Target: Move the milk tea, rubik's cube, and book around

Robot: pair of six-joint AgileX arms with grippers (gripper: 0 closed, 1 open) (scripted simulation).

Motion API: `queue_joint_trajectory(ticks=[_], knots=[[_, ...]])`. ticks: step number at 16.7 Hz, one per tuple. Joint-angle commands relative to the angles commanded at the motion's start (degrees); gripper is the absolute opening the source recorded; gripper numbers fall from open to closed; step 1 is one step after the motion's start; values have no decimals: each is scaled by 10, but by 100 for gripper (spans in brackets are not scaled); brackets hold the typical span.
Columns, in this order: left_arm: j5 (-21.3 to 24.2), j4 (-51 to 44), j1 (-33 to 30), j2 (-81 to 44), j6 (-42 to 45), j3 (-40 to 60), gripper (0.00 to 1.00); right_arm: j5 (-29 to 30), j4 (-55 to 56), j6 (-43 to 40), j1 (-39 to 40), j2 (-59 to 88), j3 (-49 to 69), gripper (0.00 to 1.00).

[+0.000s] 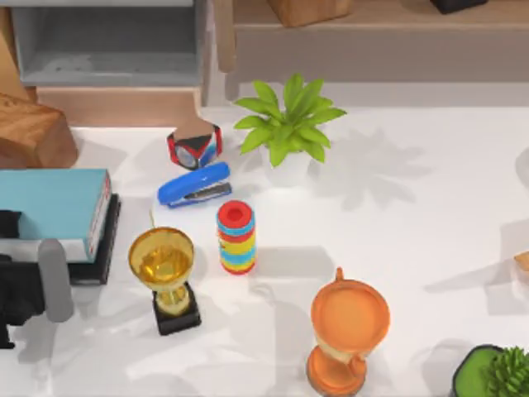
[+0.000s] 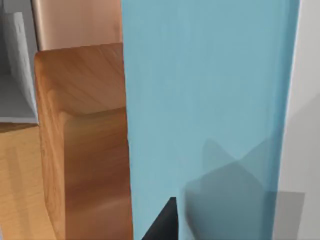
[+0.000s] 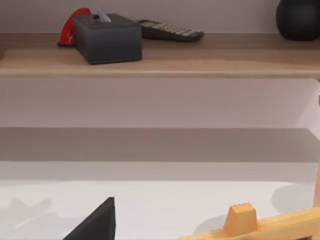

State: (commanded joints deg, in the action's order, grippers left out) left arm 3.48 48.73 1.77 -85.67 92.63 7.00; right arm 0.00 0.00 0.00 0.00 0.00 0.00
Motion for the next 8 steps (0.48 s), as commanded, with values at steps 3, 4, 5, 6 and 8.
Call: queue_joint_trajectory(ticks=[3,4,5,6,8], knots=[[0,0,0,0,0,0,98,0,0,0,0,0,0,100],[0,0,0,0,0,0,100,0,0,0,0,0,0,100],[0,0,0,0,0,0,100,0,0,0,0,0,0,100],[0,0,0,0,0,0,100,0,0,0,0,0,0,100],[0,0,0,0,0,0,100,0,0,0,0,0,0,100]])
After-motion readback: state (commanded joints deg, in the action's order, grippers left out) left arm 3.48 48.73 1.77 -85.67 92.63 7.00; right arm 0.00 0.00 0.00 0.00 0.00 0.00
